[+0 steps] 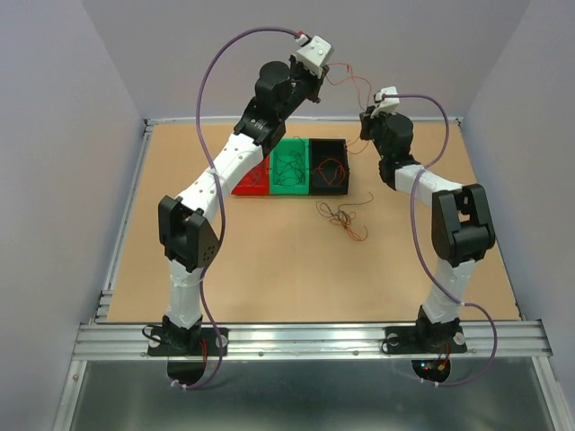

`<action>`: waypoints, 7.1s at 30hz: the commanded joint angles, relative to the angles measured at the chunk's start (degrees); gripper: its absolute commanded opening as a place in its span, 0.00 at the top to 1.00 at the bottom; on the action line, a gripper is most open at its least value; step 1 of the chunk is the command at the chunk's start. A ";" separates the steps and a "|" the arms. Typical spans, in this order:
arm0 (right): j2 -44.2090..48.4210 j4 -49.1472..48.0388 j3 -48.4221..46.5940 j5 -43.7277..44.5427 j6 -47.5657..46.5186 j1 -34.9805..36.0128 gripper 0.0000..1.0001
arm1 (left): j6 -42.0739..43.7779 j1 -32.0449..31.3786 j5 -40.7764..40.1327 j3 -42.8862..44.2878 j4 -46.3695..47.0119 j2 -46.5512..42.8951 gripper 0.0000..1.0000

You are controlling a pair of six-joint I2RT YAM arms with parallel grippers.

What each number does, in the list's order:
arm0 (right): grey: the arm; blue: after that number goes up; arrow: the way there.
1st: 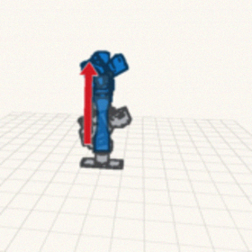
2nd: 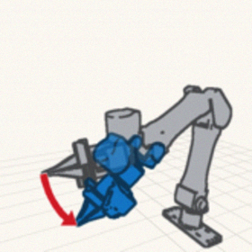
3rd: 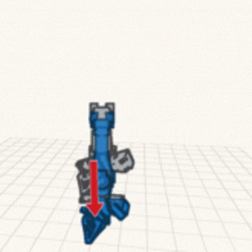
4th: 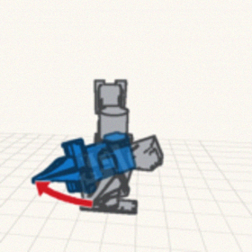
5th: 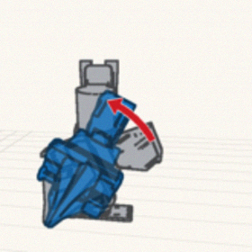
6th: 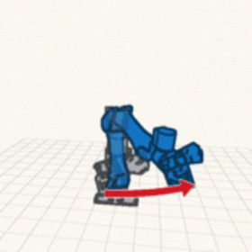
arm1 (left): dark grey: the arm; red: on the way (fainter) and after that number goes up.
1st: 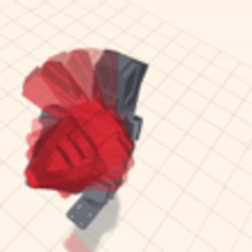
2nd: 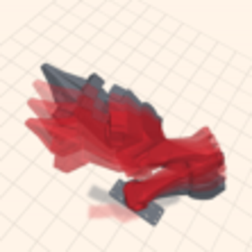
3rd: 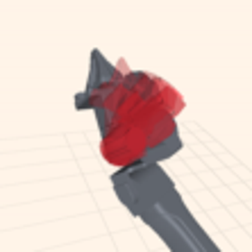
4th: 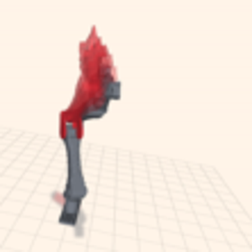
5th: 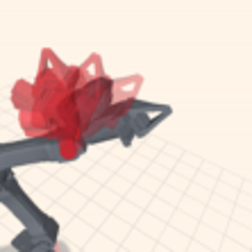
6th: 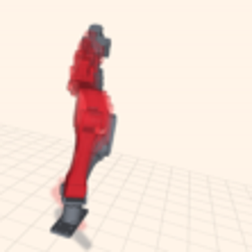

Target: Untangle the cables

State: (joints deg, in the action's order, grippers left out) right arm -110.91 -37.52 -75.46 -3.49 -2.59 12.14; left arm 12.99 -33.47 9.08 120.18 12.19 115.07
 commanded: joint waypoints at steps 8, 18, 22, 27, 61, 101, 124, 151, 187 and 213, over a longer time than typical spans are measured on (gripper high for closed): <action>16.59 0.41 5.67 17.25 2.40 -0.10 0.99 | -0.51 1.22 -1.08 -2.05 3.11 -2.83 1.00; 15.30 10.00 0.67 -16.97 10.76 -0.10 0.99 | -0.78 2.36 -3.63 -4.69 3.37 -4.67 1.00; 12.31 10.71 -0.48 -22.26 13.13 -0.10 0.99 | -0.78 3.15 -4.69 -7.06 3.11 -5.90 1.00; 5.98 9.66 0.22 -27.10 17.35 0.51 0.99 | -0.34 3.59 -4.16 -11.80 3.02 -8.54 1.00; -12.40 17.66 -9.36 8.41 10.94 9.04 0.94 | 1.33 3.59 6.04 -22.36 9.70 -8.19 1.00; 17.57 2.54 19.91 14.56 14.45 8.25 0.39 | 1.33 -0.80 4.01 -18.15 3.82 4.54 1.00; 26.71 11.47 24.93 10.26 17.44 2.89 0.38 | -4.47 -2.30 -11.81 -1.08 -19.48 13.09 0.42; 37.62 34.09 37.85 -7.15 18.15 7.01 0.59 | 6.43 -6.51 12.98 -53.20 -2.26 -21.46 0.18; 43.06 42.53 37.67 0.67 14.19 17.12 0.99 | 17.67 -11.43 0.87 -59.01 8.29 -15.84 0.01; 54.39 42.62 40.92 0.50 14.46 18.88 0.99 | 23.39 -11.97 4.89 -65.77 26.30 -15.31 0.13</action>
State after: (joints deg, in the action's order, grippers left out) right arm -58.83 6.46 -35.97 -2.98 12.21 30.30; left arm 37.87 -45.28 12.93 52.36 31.53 99.63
